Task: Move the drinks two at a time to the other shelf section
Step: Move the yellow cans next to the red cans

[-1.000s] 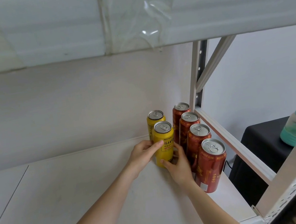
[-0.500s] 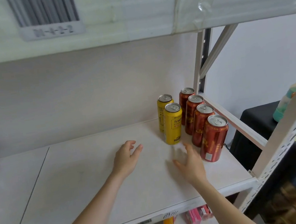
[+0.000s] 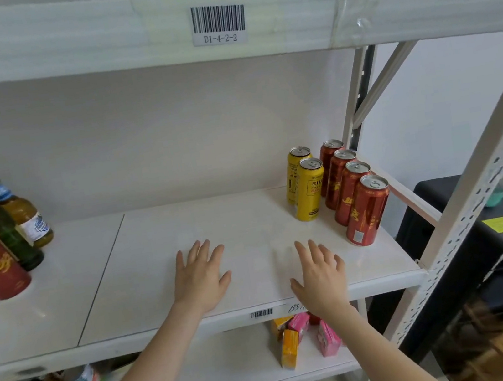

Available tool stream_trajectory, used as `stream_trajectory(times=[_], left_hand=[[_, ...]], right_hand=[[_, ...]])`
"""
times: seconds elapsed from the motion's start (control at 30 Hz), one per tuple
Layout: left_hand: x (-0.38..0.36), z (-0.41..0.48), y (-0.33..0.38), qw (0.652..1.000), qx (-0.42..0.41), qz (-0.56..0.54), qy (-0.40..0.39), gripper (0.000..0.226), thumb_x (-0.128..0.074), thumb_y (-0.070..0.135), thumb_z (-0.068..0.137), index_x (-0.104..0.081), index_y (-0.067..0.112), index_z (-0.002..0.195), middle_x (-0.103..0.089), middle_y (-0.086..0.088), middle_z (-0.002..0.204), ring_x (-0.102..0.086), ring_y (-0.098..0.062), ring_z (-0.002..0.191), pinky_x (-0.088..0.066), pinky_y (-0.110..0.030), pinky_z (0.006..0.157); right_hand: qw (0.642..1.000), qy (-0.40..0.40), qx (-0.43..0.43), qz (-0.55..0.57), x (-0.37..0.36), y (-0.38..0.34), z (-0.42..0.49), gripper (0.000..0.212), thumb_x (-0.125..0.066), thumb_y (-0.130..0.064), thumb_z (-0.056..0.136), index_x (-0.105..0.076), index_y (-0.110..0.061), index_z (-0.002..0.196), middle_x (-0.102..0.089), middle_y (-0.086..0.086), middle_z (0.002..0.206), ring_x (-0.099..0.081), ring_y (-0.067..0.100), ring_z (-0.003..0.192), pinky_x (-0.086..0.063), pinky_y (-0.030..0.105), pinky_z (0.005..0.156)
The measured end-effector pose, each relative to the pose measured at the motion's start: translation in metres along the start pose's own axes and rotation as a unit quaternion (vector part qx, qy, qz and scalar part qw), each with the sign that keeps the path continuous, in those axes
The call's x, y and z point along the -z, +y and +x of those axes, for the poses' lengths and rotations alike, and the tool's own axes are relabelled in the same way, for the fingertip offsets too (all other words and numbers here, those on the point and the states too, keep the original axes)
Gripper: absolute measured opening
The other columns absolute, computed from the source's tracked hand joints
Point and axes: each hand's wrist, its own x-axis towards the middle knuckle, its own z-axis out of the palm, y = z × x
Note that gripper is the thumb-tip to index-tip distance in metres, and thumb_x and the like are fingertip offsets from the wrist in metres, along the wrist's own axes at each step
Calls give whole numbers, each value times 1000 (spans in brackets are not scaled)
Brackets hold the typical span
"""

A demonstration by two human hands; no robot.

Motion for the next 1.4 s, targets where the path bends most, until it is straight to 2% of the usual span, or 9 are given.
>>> stream_trajectory(times=[0.13,0.33,0.6,1.13,1.4], left_hand=[[10,-45,-10,1000,23,13,-2,60,-43,47,97,-30,23,151,-22,-10,162,-12,-29,151,-9,-56,118],[27,-112,-27,998,40,48,-15,62,-38,50,99,-22,25,154,-14,-10,164,-6,-28,152,-6,-55,119],[45,-170,-79,996,59,63,-9,63,-40,51,98,-24,25,153,-15,-10,164,-6,-30,152,-6,-56,119],[83,-222,-293,993,60,104,-18,66,-44,51,97,-23,25,153,-16,-11,163,-8,-29,151,-7,-56,119],[78,-201,-366,992,81,96,-3,66,-41,51,97,-23,23,153,-16,-11,163,-7,-29,151,-6,-57,119]], right_hand=[[999,-17,29,-30,9,-18,-26,75,-49,-47,94,-9,-25,153,-13,8,161,-11,30,148,-13,49,118],[997,-23,66,-44,16,-57,-64,76,-50,-47,94,-8,-24,153,-11,9,162,-7,32,149,-9,52,118],[991,-35,112,-61,17,-130,-102,73,-46,-44,96,-7,-22,153,-7,10,162,-4,31,149,-5,54,118],[994,-28,91,-44,-17,-351,-122,76,-45,-47,96,-2,-22,154,-3,10,163,-1,31,150,-3,54,118],[993,-21,108,-49,-36,-419,-88,76,-45,-47,96,-3,-22,154,-4,10,163,-3,30,150,-4,54,118]])
